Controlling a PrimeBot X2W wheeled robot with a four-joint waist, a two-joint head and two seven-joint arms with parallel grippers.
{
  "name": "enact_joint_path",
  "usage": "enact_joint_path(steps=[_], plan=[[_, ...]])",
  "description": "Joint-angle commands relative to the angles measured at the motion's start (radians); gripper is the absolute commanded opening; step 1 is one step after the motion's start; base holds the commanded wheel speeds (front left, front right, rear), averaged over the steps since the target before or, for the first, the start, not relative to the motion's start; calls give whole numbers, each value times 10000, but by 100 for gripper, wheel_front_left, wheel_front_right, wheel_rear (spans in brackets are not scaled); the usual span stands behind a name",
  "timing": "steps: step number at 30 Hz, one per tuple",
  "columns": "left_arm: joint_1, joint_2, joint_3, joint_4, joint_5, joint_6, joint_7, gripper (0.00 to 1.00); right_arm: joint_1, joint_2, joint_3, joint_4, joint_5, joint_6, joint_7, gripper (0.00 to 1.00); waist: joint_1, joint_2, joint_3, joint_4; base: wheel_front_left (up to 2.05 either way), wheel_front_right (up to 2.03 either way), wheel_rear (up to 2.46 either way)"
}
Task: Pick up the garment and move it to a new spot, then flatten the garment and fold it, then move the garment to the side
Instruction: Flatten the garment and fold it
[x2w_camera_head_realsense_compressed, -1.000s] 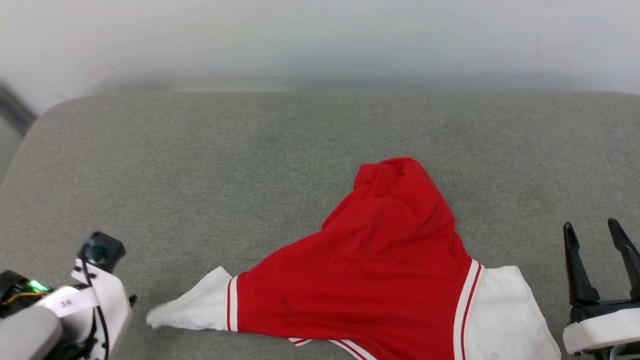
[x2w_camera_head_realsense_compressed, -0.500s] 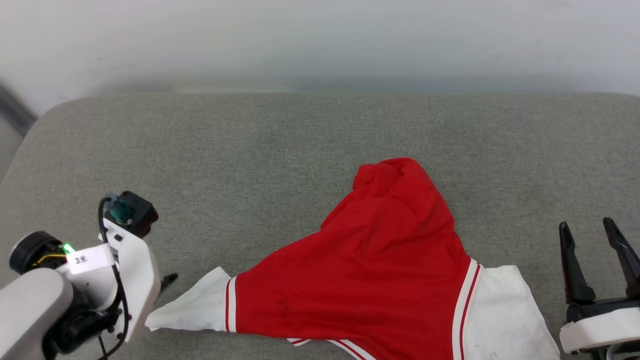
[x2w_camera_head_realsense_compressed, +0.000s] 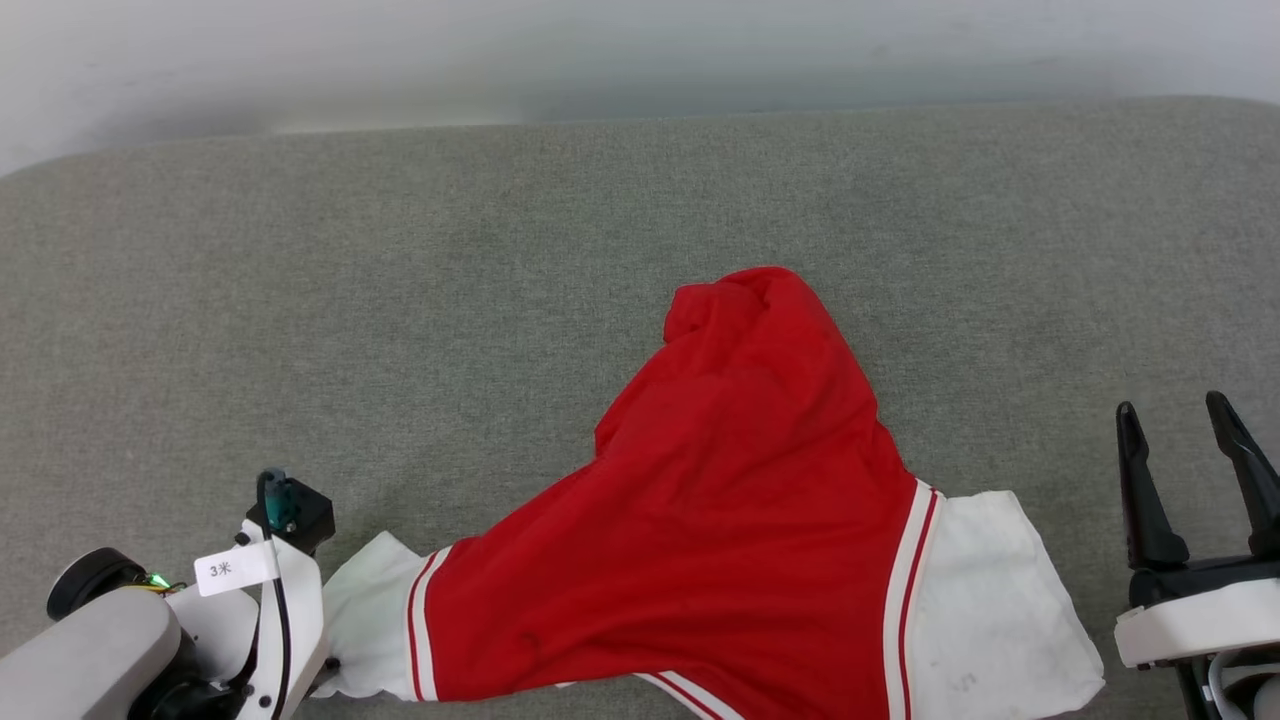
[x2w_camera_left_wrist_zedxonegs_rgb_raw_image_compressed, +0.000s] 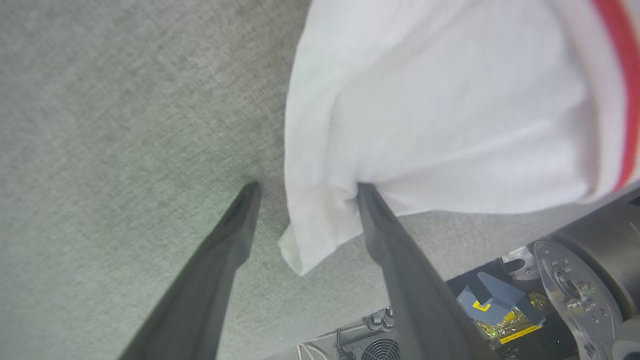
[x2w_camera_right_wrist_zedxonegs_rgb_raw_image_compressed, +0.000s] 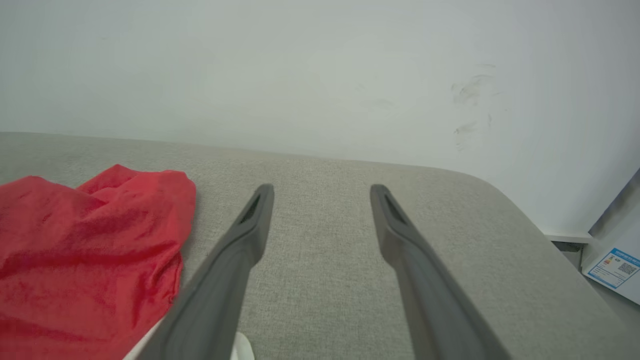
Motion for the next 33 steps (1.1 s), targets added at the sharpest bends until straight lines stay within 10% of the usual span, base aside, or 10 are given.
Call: enact_joint_path(steps=[1, 4, 5, 6, 7, 16, 27, 33], plan=[[188, -163, -188, 206, -2, -87, 82, 100, -159, -44, 31, 10, -5, -7, -47, 100, 0, 0, 83, -59, 0, 0, 0], [334, -467, -399, 502, -185, -263, 231, 100, -187, -88, 11, 49, -22, -7, -42, 100, 0, 0, 130, -64, 0, 0, 0], [335, -519, -454, 516, -172, -316, 282, 74, -195, -105, -5, 59, -19, -7, -43, 100, 0, 0, 127, -54, 0, 0, 0], [324, -544, -481, 540, -150, -333, 282, 11, -208, -121, -20, 72, -16, -7, -43, 100, 0, 0, 115, -43, 0, 0, 0], [333, -555, -502, 565, -162, -361, 275, 0, -232, -127, -16, 83, -23, -7, -42, 100, 0, 0, 92, -36, 0, 0, 0], [299, -186, 352, 11, -182, 28, -1239, 0, -608, -1443, 738, -97, 23, -7, 681, 100, 0, 0, -577, 79, 0, 0, 0], [502, 186, 777, -1145, -3, 506, -2189, 0, -1216, -6182, 4134, -2018, 4110, -7, 7669, 100, 0, 0, -959, 184, 0, 0, 0], [286, 137, 796, -1390, 169, 571, -2245, 0, -1581, -7056, 5344, -2089, 5969, -7, 10448, 100, 0, 0, -716, 289, 0, 0, 0]])
